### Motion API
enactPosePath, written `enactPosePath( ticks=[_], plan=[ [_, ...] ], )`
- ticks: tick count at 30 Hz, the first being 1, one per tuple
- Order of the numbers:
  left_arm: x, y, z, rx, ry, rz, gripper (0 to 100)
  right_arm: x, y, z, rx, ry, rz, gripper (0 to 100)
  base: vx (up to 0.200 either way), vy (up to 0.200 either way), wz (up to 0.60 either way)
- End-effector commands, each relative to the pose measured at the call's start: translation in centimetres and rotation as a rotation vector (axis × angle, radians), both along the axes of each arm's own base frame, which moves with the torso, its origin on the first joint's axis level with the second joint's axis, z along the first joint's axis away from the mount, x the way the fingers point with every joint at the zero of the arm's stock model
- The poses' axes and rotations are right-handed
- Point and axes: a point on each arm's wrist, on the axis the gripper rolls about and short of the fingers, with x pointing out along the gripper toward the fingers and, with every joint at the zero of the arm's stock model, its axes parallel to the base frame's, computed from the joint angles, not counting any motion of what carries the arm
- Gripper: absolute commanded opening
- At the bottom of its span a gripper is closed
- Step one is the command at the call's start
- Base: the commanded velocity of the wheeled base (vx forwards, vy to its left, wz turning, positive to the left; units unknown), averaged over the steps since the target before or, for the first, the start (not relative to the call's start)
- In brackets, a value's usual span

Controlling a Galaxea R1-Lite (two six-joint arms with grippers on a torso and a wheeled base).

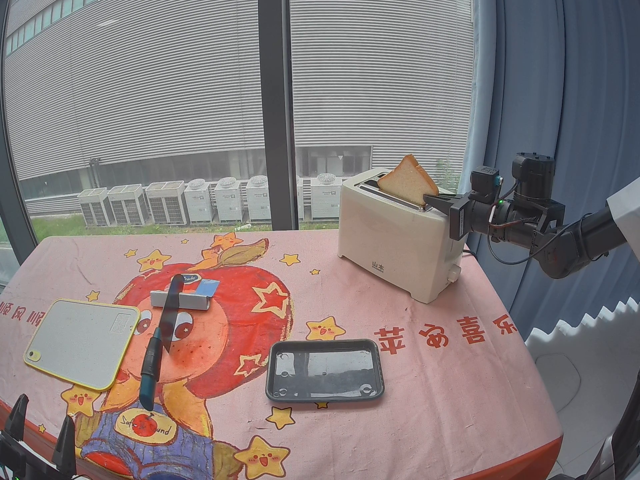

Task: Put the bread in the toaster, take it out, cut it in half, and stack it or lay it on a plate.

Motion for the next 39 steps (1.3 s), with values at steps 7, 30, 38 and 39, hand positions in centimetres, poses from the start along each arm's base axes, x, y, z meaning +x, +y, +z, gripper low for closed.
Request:
enactPosePath(
  ticks=[7, 30, 38, 39],
  plan=[
    [0.03, 0.0, -0.42, 0.0, 0.004, 0.001, 100, 0.2, 0.02, -0.44, -0.003, 0.009, 0.0, 0, 0.0, 0.0, 0.0],
    [0.03, 0.0, -0.42, 0.0, 0.004, 0.001, 100, 0.23, 0.09, -0.41, -0.003, 0.003, 0.002, 100, 0.0, 0.0, 0.0],
    [0.03, 0.0, -0.42, 0.0, 0.004, -0.001, 100, 0.23, 0.1, 0.25, 0.007, -0.014, 0.002, 100, 0.0, 0.0, 0.0],
    [0.03, 0.0, -0.42, 0.0, 0.004, -0.001, 100, 0.21, 0.09, 0.31, 0.007, -0.015, 0.002, 100, 0.0, 0.0, 0.0]
  ],
)
